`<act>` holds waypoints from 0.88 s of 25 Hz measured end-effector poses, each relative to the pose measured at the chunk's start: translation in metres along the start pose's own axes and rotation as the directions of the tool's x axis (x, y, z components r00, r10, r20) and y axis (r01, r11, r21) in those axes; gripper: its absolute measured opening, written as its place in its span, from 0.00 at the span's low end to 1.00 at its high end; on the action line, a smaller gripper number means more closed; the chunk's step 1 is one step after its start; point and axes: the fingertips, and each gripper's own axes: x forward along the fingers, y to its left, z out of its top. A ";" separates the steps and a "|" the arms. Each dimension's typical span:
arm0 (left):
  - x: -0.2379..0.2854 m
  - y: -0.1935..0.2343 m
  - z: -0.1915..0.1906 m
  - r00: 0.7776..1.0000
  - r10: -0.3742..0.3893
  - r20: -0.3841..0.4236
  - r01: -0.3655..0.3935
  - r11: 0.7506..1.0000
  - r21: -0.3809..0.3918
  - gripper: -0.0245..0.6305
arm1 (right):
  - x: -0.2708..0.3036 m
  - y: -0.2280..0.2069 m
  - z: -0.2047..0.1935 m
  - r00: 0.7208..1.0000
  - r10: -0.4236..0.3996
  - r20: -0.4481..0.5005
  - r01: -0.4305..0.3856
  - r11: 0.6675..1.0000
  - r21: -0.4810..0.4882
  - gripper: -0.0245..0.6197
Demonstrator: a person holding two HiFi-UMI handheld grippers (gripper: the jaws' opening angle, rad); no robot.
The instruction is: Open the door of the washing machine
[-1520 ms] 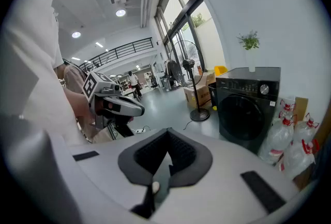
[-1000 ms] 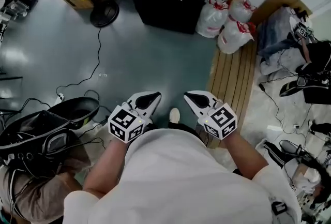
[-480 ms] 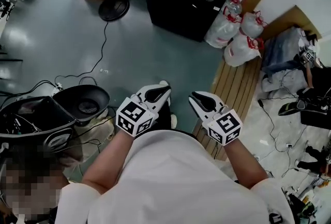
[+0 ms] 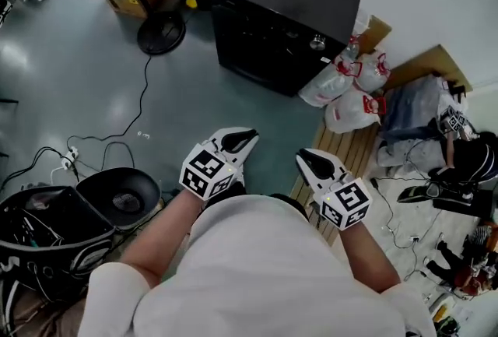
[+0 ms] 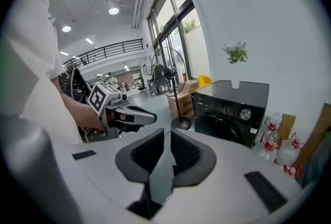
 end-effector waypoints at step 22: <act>0.081 0.223 0.041 0.944 0.309 -0.115 -0.318 0.945 -0.069 0.10 | 0.169 -0.146 0.112 0.944 0.320 -0.079 -0.327 0.940 -0.100 0.13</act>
